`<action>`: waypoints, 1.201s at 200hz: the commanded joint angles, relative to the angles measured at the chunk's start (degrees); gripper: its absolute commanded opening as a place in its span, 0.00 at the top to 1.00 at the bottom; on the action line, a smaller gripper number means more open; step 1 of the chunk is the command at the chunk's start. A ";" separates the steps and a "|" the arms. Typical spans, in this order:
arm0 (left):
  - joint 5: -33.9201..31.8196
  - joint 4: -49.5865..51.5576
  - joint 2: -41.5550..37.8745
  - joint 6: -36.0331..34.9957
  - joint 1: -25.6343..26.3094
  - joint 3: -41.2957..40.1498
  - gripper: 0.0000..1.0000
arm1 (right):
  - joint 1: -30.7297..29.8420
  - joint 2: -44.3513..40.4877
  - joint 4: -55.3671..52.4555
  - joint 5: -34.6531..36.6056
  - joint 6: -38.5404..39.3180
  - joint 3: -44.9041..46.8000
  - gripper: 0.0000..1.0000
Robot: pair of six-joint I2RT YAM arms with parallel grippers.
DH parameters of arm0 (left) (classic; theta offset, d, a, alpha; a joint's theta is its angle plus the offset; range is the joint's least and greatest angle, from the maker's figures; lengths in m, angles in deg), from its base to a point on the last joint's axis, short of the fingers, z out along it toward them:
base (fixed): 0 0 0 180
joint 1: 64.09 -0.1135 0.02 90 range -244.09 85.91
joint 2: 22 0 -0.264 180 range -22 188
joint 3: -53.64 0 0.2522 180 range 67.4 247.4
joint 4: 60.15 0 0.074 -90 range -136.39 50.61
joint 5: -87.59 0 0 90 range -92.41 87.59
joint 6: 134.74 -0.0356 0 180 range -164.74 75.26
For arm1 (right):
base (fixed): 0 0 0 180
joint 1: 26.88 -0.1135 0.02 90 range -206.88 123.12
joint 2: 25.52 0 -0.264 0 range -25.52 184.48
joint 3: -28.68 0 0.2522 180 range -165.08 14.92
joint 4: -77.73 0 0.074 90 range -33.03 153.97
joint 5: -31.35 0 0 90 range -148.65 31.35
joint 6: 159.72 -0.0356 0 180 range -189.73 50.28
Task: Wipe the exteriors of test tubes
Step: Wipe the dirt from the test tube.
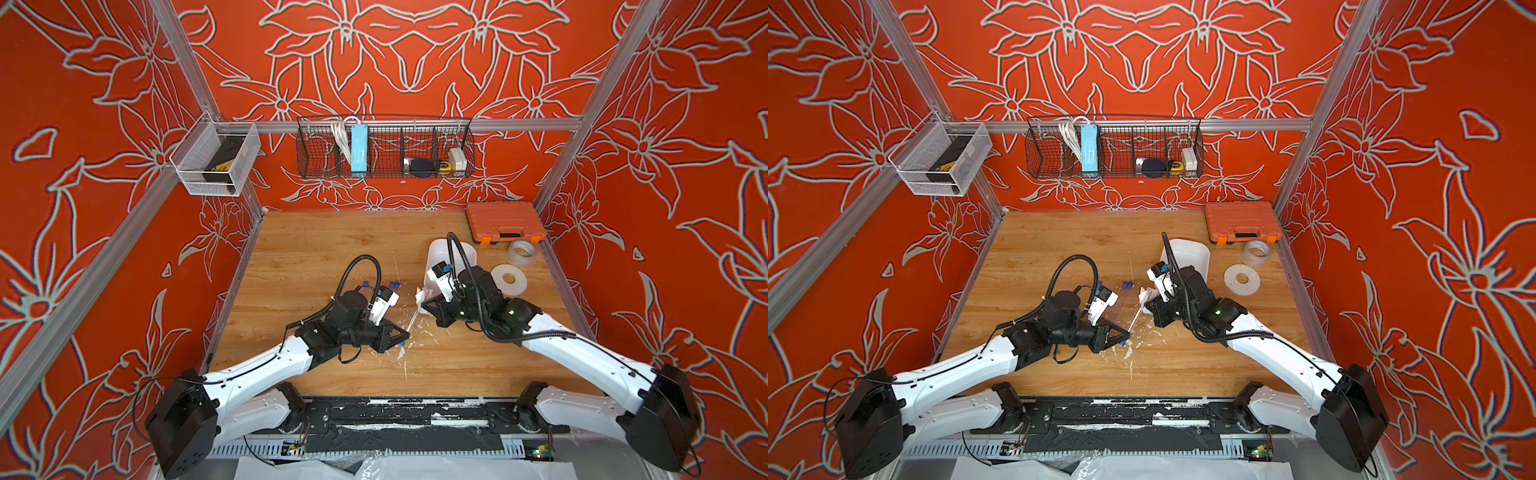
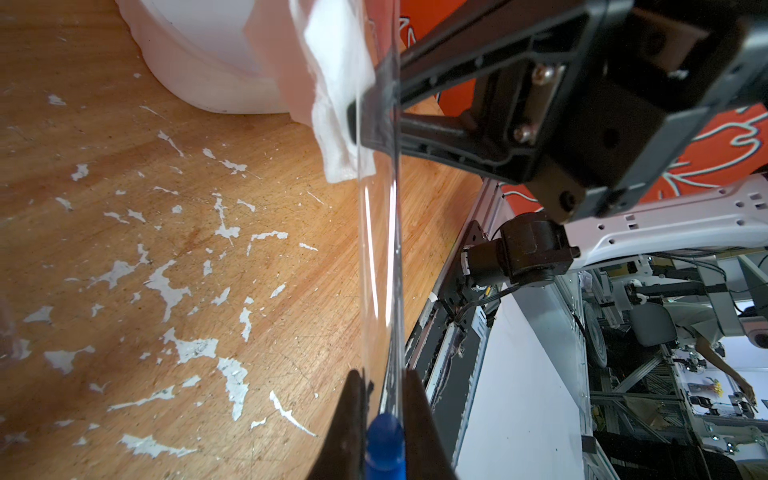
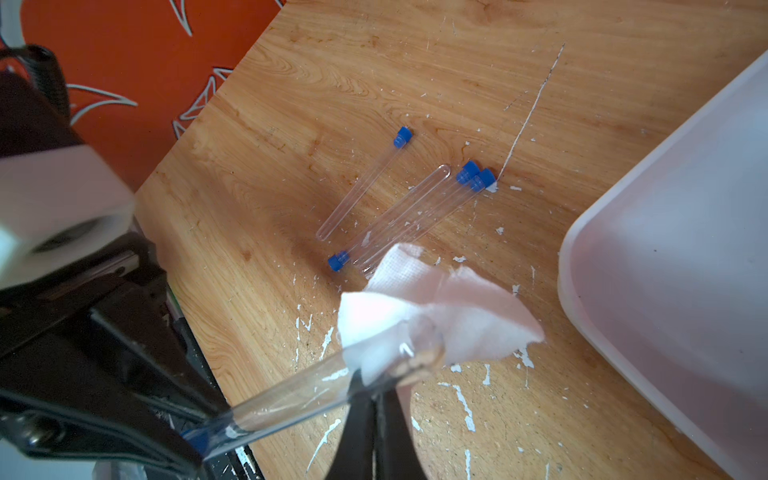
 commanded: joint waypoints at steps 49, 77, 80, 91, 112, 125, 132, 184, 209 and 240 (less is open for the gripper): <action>-6.97 -0.64 -1.60 0.80 1.05 1.61 0.91 | -3.73 -2.31 0.58 -2.41 -2.72 0.84 1.00; -7.76 -1.79 -1.03 1.22 1.05 1.94 0.91 | -6.60 -0.53 0.89 -2.07 -3.18 0.22 1.00; -7.76 -1.85 -0.92 1.28 1.09 1.98 0.91 | -6.80 -0.23 1.07 -2.07 -3.19 0.13 1.00; -7.58 -1.90 -0.57 1.27 1.05 2.15 0.91 | -7.53 0.61 1.51 -2.07 -3.28 -0.11 1.00; -7.49 -1.40 -0.19 1.02 1.14 2.25 0.91 | -7.97 1.58 1.69 -1.86 -2.95 -0.99 1.00; -7.68 -0.87 -0.25 0.89 1.22 2.17 0.91 | -8.06 1.68 1.76 -1.83 -2.84 -1.74 1.00; -7.99 -0.67 -0.41 0.82 1.30 1.95 0.91 | -8.10 1.65 1.75 -2.04 -2.84 -2.10 1.00; -8.11 -0.34 -0.06 0.71 1.39 1.67 0.91 | -8.14 2.60 1.49 -1.96 -1.50 -4.28 1.00; -8.02 0.42 0.42 0.16 1.57 2.31 0.91 | -8.12 3.83 0.01 -0.83 0.48 -6.38 1.00; -8.51 1.66 0.53 -0.62 2.01 2.94 0.91 | -6.73 5.52 -1.28 -0.69 2.49 -9.01 1.00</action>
